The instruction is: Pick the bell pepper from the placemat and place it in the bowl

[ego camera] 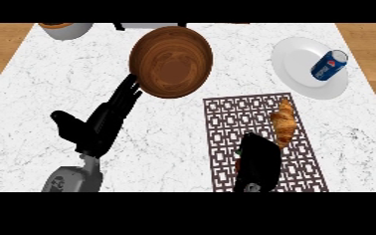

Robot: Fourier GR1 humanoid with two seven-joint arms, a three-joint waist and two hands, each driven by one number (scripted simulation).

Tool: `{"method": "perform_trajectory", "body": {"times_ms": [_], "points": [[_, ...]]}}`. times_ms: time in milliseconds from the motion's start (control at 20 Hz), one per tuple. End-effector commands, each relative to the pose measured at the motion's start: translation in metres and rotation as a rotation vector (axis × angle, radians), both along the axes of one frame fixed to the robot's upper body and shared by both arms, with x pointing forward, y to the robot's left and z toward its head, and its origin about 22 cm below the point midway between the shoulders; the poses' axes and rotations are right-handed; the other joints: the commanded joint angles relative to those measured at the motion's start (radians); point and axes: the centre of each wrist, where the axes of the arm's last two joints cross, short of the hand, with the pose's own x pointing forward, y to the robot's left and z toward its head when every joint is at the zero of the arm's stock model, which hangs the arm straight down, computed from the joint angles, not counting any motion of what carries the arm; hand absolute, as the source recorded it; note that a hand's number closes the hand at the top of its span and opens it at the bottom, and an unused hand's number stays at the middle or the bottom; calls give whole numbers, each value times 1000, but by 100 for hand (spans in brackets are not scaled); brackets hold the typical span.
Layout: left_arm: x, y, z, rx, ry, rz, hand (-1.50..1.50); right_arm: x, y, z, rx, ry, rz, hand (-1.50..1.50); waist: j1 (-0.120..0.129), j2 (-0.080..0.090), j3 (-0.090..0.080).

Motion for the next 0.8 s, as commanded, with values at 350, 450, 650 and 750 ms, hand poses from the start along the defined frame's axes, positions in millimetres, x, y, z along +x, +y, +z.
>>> {"method": "perform_trajectory", "body": {"times_ms": [350,450,650,750], "points": [[6,-15,8,7,-14,-62,0,-29,115,34,-63,-56,756,150,66,13,10],[5,-21,0,-1,-14,-52,0,-23,125,60,-17,-100,755,150,65,13,10],[5,-23,1,-12,-3,-45,0,-44,135,101,85,-224,786,150,51,6,9],[-2,-8,-13,0,26,-48,0,-55,135,121,117,-317,776,150,44,2,8]]}}
